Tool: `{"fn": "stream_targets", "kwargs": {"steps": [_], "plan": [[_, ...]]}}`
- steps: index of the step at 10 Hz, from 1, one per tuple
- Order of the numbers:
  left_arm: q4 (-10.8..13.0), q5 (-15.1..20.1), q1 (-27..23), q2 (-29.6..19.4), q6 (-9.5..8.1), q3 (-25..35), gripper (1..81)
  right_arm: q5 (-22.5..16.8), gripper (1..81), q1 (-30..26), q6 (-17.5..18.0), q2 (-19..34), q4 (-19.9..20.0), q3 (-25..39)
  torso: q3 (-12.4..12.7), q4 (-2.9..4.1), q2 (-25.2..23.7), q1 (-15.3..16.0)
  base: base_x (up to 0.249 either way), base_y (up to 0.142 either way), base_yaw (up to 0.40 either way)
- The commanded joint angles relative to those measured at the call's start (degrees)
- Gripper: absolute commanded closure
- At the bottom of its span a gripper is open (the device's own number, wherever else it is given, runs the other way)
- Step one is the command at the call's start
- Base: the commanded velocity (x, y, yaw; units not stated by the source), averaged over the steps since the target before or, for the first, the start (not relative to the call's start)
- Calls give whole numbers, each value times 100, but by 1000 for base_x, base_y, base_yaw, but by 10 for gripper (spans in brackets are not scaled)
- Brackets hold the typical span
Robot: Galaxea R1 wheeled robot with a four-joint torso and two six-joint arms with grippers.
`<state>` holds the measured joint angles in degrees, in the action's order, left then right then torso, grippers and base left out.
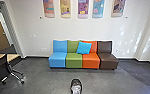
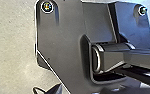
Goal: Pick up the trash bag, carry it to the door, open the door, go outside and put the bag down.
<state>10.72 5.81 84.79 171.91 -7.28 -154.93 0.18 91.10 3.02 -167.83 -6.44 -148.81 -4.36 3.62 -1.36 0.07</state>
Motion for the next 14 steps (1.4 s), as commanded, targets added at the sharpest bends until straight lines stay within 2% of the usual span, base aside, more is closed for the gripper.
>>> {"fn": "stream_targets", "kwargs": {"steps": [1, 14], "plan": [[-17, 341, -256, -25, 42, 6, 10, -335, 10, -201, -12, 45, 28, 20, 0, 0, 0, 0, 167, 0, 0], [-34, 333, -256, -34, 42, 6, 10, -335, 10, -210, -3, -78, -7, 20, 0, 0, 0, 0, 162, 0, 0]]}}
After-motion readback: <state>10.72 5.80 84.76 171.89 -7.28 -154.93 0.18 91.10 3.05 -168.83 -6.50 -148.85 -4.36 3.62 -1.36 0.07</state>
